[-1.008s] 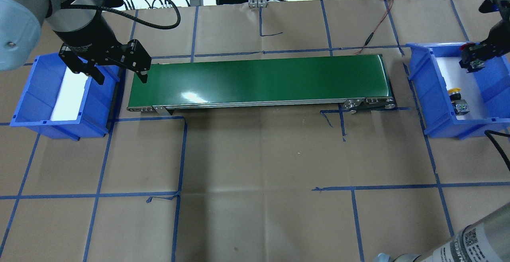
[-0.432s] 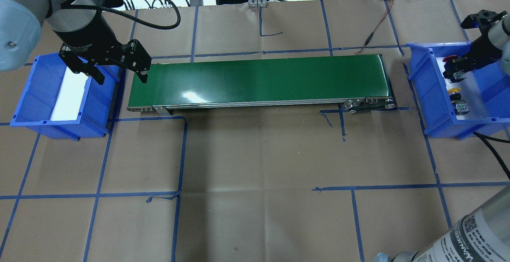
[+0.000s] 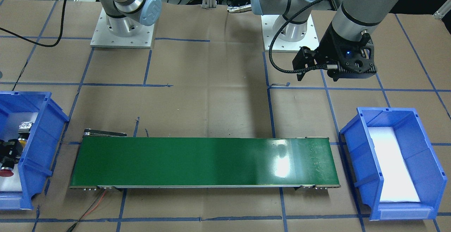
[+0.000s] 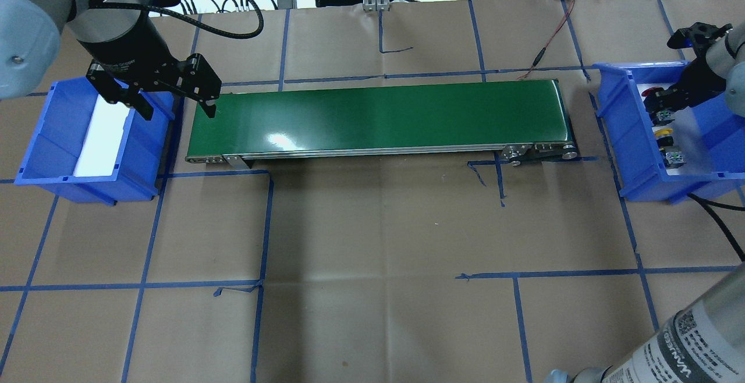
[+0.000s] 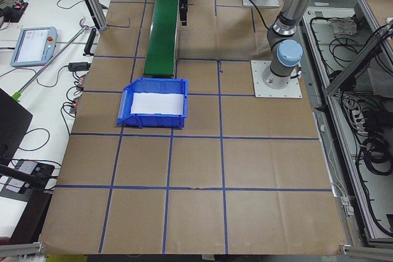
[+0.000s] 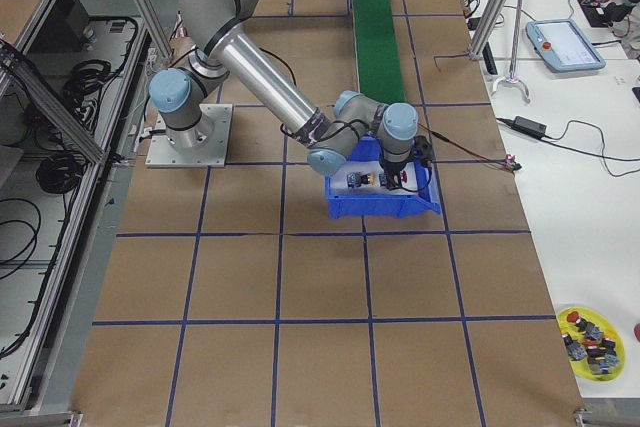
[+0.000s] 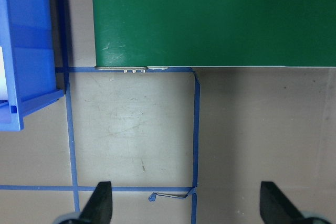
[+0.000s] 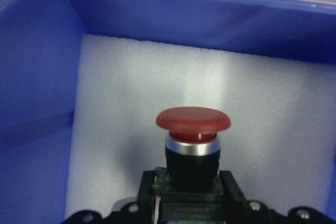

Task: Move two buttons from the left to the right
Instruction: 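Carry the red button into the far blue bin and release it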

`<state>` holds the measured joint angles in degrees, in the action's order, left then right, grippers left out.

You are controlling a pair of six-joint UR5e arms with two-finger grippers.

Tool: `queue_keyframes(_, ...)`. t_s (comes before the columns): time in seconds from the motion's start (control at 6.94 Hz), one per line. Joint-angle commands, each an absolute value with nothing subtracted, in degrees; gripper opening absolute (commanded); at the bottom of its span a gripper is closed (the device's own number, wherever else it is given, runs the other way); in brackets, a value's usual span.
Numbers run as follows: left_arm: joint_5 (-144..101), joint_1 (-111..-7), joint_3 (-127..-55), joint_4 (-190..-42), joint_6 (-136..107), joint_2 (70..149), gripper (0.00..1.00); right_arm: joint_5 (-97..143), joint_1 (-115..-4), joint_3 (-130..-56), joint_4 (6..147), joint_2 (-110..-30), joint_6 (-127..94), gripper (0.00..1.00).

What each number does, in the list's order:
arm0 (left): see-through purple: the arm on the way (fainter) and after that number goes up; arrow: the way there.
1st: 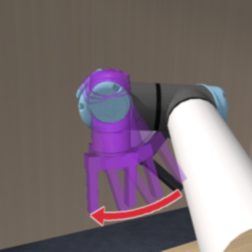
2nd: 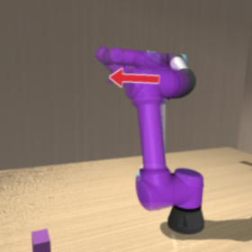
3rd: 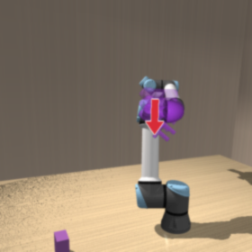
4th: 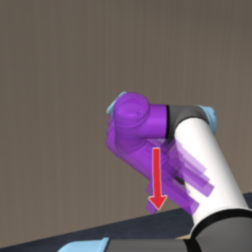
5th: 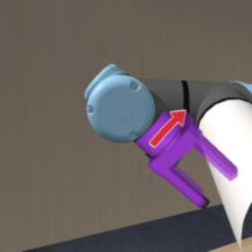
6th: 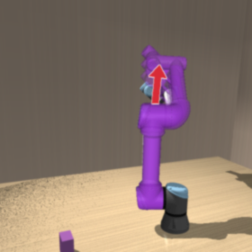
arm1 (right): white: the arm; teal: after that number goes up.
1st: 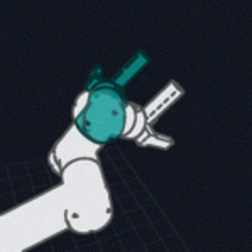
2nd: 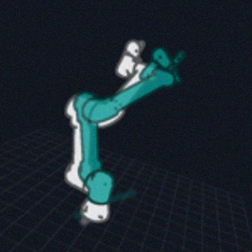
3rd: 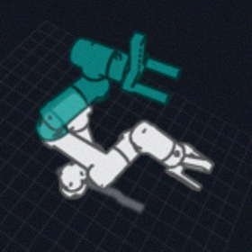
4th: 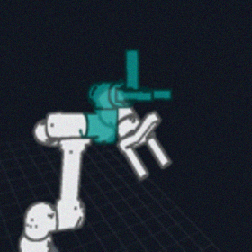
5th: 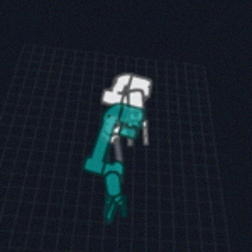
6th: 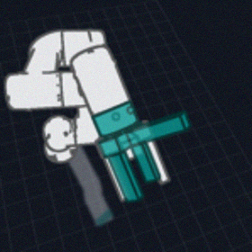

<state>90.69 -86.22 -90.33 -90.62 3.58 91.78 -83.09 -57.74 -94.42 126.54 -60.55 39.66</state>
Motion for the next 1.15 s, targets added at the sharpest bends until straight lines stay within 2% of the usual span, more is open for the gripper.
queue_keyframes(0.0, 90.4, -86.2, -90.5, -90.5, 3.3, 92.5, 1.0, -79.7, -57.7, -94.3, 126.6, -60.6, 39.7, 0.99)
queue_keyframes(0.29, 90.4, -86.2, -89.7, -90.5, 3.3, 93.2, 1.0, -79.9, -57.7, -93.9, 126.4, -61.3, 39.6, 0.99)
queue_keyframes(0.58, 90.7, -86.2, -89.7, -90.5, 3.4, 93.2, 1.0, -81.1, -57.7, -89.1, 125.3, -62.9, 39.3, 0.99)
queue_keyframes(1.01, 91.0, -86.2, -89.9, -90.5, 3.5, 93.0, 1.0, -82.6, -58.4, -85.9, 111.2, -73.2, 37.1, 1.0)
